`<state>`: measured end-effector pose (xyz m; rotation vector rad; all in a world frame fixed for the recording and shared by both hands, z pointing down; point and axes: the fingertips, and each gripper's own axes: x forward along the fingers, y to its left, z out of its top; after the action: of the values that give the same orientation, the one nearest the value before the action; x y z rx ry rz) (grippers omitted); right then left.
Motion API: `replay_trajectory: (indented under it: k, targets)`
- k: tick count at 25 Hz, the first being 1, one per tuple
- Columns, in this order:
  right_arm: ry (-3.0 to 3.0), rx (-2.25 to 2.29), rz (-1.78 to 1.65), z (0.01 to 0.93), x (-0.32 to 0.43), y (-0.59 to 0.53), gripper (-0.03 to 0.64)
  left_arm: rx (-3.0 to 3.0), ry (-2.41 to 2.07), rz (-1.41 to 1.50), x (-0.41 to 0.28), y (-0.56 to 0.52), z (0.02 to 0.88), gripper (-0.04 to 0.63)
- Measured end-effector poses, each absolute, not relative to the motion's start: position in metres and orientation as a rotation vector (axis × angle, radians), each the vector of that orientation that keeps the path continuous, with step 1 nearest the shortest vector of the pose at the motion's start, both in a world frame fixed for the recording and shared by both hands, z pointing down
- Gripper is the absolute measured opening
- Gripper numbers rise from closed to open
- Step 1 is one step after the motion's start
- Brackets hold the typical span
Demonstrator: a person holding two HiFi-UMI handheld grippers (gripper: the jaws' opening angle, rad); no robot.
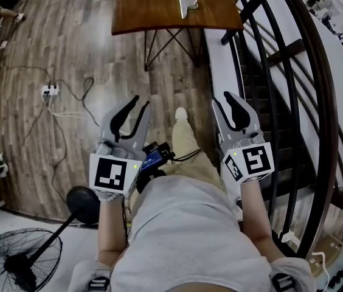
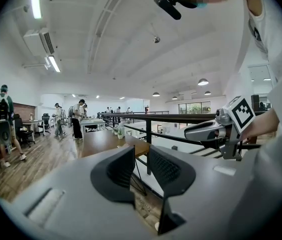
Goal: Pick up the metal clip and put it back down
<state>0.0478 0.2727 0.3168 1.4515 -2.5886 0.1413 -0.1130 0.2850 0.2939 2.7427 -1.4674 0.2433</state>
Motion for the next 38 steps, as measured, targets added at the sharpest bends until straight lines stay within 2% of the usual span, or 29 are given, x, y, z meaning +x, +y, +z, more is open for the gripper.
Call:
replay_trajectory:
  k: [21,38]
  targets:
    - [-2.678,1.189,0.188,0.321,0.077,0.042,0.126,2.569,-1.635,0.267,-0.077,0.081,0.289,0.091]
    - [-2.680,1.226,0.187,0.317,0.101,0.006,0.124,2.556,-1.629,0.326,-0.054,0.035,0.287,0.097]
